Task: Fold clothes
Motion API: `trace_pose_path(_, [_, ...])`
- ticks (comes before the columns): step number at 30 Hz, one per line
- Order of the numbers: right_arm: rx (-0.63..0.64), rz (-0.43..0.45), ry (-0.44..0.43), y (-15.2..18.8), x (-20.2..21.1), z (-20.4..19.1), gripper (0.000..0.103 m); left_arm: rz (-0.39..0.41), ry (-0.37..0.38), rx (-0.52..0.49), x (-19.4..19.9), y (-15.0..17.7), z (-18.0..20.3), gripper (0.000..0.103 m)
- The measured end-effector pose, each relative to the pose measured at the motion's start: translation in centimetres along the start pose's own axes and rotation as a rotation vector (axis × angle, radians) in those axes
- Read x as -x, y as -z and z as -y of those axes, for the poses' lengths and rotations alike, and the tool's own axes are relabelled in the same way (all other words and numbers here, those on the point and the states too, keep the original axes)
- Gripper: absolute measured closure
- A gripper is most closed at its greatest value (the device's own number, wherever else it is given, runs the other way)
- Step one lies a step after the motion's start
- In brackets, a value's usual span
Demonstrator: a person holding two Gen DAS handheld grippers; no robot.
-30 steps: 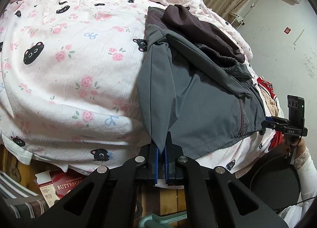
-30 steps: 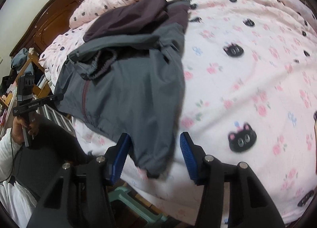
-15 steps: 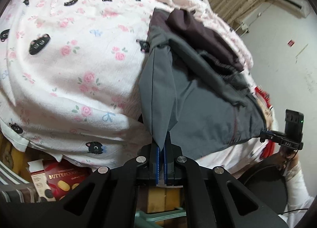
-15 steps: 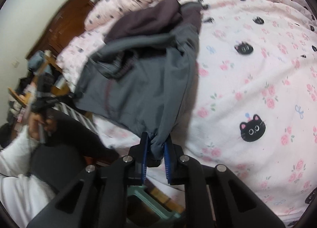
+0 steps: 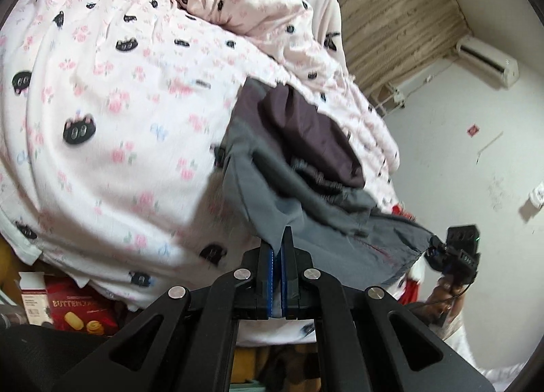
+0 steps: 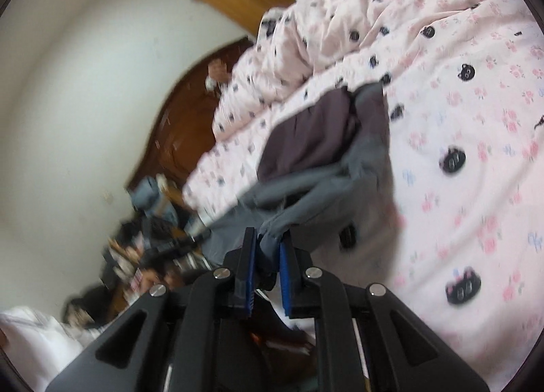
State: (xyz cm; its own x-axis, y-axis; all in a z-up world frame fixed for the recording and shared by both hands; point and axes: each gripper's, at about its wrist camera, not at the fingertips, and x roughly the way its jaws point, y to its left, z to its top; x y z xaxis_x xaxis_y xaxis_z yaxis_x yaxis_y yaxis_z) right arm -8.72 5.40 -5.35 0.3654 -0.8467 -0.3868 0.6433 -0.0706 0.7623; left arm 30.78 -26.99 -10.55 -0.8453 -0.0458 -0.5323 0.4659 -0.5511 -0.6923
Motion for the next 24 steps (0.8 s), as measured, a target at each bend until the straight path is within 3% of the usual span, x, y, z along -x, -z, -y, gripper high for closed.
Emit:
trace_pose_path(6, [-0.024,0.046,-0.009,-4.5,-0.8,0.3,0.09,0.004,-0.028,0.002,-1.0,-4.6,1.3,0.101])
trace_pose_path(14, [-0.133,0.089,0.012,-10.1,-3.0,2.7,0.09,-0.036,-0.051,0.1,-4.1,-10.6,0.8,0.101])
trace_pose_path(24, [-0.181,0.065,0.124,-16.8,-7.6,6.8,0.09,-0.103,-0.15,0.138,-10.8,-16.5,-1.2,0.101])
